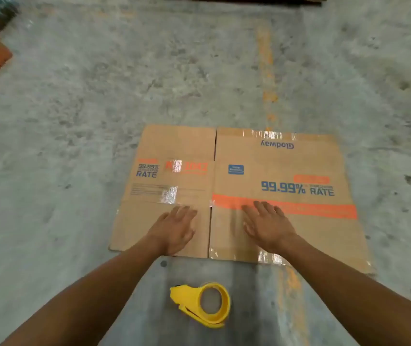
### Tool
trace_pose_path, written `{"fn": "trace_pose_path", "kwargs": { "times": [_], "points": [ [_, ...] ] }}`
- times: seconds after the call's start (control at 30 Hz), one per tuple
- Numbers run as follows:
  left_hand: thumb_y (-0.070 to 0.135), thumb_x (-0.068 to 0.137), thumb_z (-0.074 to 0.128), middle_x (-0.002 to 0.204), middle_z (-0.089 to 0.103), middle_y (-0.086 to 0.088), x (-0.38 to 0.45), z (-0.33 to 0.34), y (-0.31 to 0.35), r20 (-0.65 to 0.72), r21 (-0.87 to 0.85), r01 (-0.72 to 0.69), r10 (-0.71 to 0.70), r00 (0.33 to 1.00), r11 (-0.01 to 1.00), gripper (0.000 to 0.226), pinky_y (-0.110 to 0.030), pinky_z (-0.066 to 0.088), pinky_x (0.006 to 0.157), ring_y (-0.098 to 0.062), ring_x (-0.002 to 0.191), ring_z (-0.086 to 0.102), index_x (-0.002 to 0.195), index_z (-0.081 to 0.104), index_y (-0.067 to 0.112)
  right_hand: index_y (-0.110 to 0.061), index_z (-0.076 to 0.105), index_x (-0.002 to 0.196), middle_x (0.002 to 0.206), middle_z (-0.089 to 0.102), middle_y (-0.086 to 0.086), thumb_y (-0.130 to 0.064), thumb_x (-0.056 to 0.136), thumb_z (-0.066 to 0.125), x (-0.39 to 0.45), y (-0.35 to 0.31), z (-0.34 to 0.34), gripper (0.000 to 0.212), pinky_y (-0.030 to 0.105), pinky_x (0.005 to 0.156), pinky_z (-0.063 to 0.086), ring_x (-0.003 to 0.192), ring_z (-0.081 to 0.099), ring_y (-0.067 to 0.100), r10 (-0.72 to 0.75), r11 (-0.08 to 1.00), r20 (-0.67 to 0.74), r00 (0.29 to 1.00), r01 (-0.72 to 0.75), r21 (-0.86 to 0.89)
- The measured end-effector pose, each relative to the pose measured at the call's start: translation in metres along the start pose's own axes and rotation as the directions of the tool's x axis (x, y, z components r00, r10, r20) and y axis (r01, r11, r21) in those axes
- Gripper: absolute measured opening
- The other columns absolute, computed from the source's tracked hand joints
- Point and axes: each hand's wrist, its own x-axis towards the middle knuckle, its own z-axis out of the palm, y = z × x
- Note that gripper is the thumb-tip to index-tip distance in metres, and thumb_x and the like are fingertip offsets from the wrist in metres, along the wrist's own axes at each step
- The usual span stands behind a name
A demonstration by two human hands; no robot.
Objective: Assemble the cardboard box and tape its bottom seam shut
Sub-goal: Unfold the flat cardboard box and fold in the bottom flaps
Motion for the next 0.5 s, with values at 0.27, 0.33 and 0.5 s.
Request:
{"fn": "trace_pose_path", "kwargs": {
  "times": [0.27,0.33,0.5],
  "points": [
    [0.083,0.07,-0.004,0.159,-0.026,-0.011,0.011,0.048,-0.019,0.093,0.308,-0.072,0.046,0.995,0.949,0.1,-0.049,0.008,0.118,-0.035,0.148,-0.017,0.152,-0.019,0.028,-0.037,-0.007,0.153,0.163,-0.017,0.014,-0.074,0.081,0.035,0.001,-0.003,0.069,0.091,0.063,0.109,0.017,0.149,-0.009,0.038,-0.214,0.941,0.219,0.952,0.261,-0.217],
    [0.086,0.07,0.003,0.159,-0.027,-0.012,0.01,0.049,-0.023,0.119,0.335,-0.083,0.045,0.992,0.939,0.103,-0.049,0.007,0.119,-0.036,0.147,-0.019,0.151,-0.022,0.028,-0.038,-0.014,0.152,0.16,-0.025,0.014,-0.073,0.079,0.049,0.001,-0.003,0.073,0.103,0.066,0.106,0.019,0.147,-0.016,0.041,-0.215,0.922,0.236,0.948,0.277,-0.271],
    [0.076,0.085,0.031,0.158,-0.029,-0.011,0.003,0.049,-0.024,0.13,0.382,-0.108,0.062,0.99,0.918,0.098,-0.049,0.002,0.12,-0.035,0.146,-0.022,0.152,-0.021,0.026,-0.029,-0.012,0.154,0.16,-0.018,0.022,-0.057,0.096,0.038,-0.001,-0.008,0.067,0.081,0.066,0.101,0.031,0.144,-0.009,0.053,-0.266,0.847,0.313,0.912,0.376,-0.375]
  ]
}}
